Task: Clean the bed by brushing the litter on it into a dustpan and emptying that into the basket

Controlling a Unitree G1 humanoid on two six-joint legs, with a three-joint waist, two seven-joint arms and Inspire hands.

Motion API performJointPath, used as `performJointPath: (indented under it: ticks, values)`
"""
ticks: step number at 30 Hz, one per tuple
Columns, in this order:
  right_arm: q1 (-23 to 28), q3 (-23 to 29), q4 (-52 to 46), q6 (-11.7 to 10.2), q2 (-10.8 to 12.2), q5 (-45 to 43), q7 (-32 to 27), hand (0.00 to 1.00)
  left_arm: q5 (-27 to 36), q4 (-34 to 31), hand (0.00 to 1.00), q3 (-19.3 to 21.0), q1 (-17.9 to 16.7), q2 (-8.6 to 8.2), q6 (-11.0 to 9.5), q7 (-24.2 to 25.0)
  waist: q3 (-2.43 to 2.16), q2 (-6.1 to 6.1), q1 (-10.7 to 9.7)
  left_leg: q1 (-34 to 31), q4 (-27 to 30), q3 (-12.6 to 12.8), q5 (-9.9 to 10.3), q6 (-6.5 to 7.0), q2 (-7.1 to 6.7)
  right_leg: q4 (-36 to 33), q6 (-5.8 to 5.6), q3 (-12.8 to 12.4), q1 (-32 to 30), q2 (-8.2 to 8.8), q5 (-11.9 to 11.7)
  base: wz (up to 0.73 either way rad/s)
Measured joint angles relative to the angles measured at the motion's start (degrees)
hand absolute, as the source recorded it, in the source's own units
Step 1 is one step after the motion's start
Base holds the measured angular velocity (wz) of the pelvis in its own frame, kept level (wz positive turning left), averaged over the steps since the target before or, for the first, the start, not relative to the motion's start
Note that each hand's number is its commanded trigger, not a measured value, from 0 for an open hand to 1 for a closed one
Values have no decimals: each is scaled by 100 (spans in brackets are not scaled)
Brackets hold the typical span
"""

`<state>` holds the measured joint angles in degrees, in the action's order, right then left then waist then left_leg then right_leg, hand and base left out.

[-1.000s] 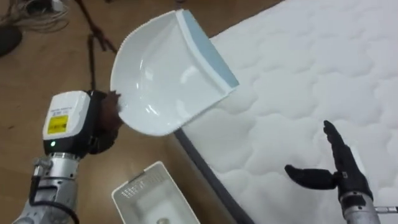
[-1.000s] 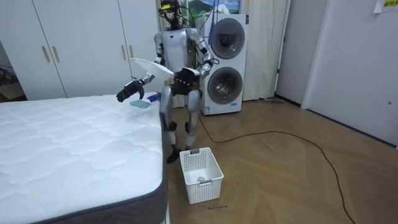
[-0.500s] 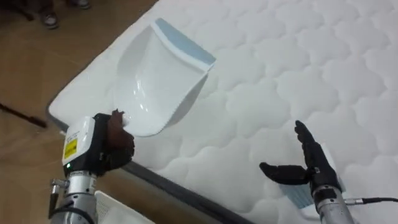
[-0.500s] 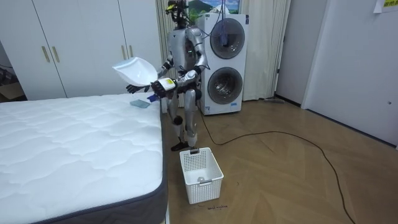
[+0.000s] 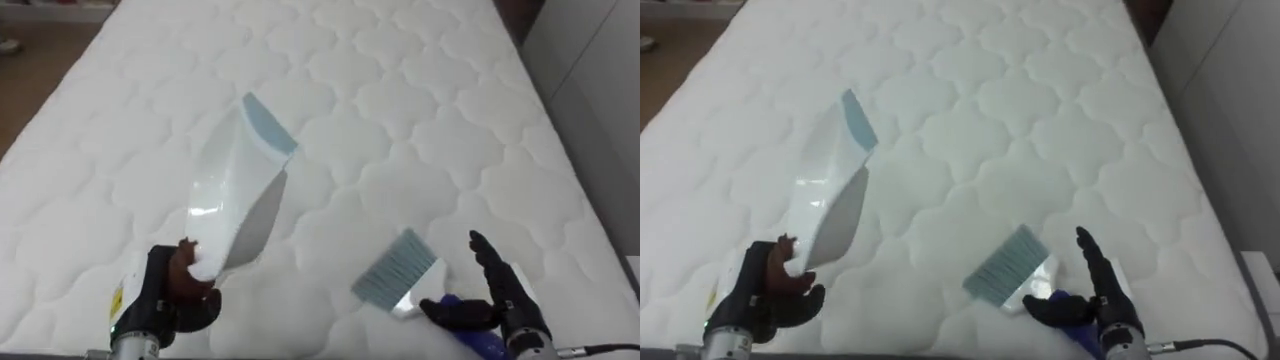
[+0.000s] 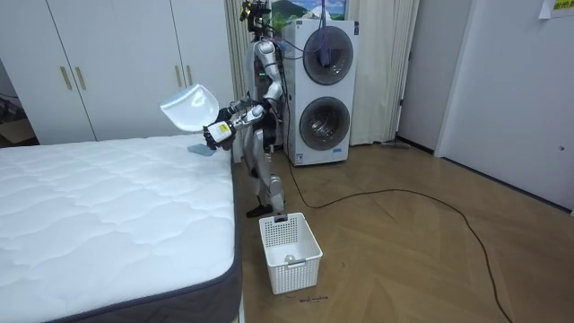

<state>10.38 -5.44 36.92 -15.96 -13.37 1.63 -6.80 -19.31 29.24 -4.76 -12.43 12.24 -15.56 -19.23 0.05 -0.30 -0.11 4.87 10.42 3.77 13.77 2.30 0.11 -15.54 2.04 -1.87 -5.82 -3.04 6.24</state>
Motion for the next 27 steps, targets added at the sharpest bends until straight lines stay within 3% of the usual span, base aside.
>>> performJointPath:
  ticks: [3, 9, 15, 18, 21, 23, 25, 27]
  values:
    - [-62, 80, 536, 26, 14, -138, 0, 0, 297, 699, 0, -12, 55, 0, -1, 110, 6, -1, -96, 59, -4, -27, -13, -21, 34, 100, 28, 34, 106, -20, 10, 2]
    - [-60, 239, 1439, 167, 59, -426, -5, 0, 409, 1963, 0, 30, 31, -7, 184, 528, 26, -34, -100, 172, -116, 100, -12, -24, 64, 205, 40, -75, 157, -90, 19, -10]
    - [-81, 273, 2201, 174, 150, -418, -28, 0, 420, 2577, 0, 86, 27, -12, 186, 738, 13, -19, -57, 201, -150, 99, -10, -26, 74, 304, 30, -124, 202, -109, -8, -4]
    - [-9, 489, 2468, 184, 272, -429, -120, 0, 413, 2952, 0, 526, 22, -89, 194, 755, 14, 26, 2, 272, -209, 126, -10, -27, 88, 304, 31, -157, 227, -133, -8, -10]
    - [25, 718, 2617, 327, 398, -436, -179, 0, 415, 3258, 0, 929, -46, -141, 304, 755, 6, 60, 48, 289, -284, 158, 6, -45, 107, 296, 34, -162, 222, -164, -8, -7]
    - [30, 910, 2694, 359, 453, -434, -178, 0, 411, 3405, 0, 1165, -172, -167, 508, 760, 13, 116, 45, 372, -309, 163, 51, -65, 133, 309, 47, -165, 290, -200, -14, -4]
    - [31, 969, 2762, 454, 454, -431, -189, 0, 409, 3485, 0, 1307, -315, -201, 652, 769, -39, 126, 48, 424, -303, 160, 67, -70, 140, 307, 56, -179, 335, -214, -8, -4]
    - [33, 1065, 2831, 542, 455, -439, -199, 0, 408, 3588, 0, 1413, -376, -253, 828, 831, -39, 141, 59, 476, -304, 147, 68, -68, 141, 304, 58, -201, 379, -218, -3, 0]
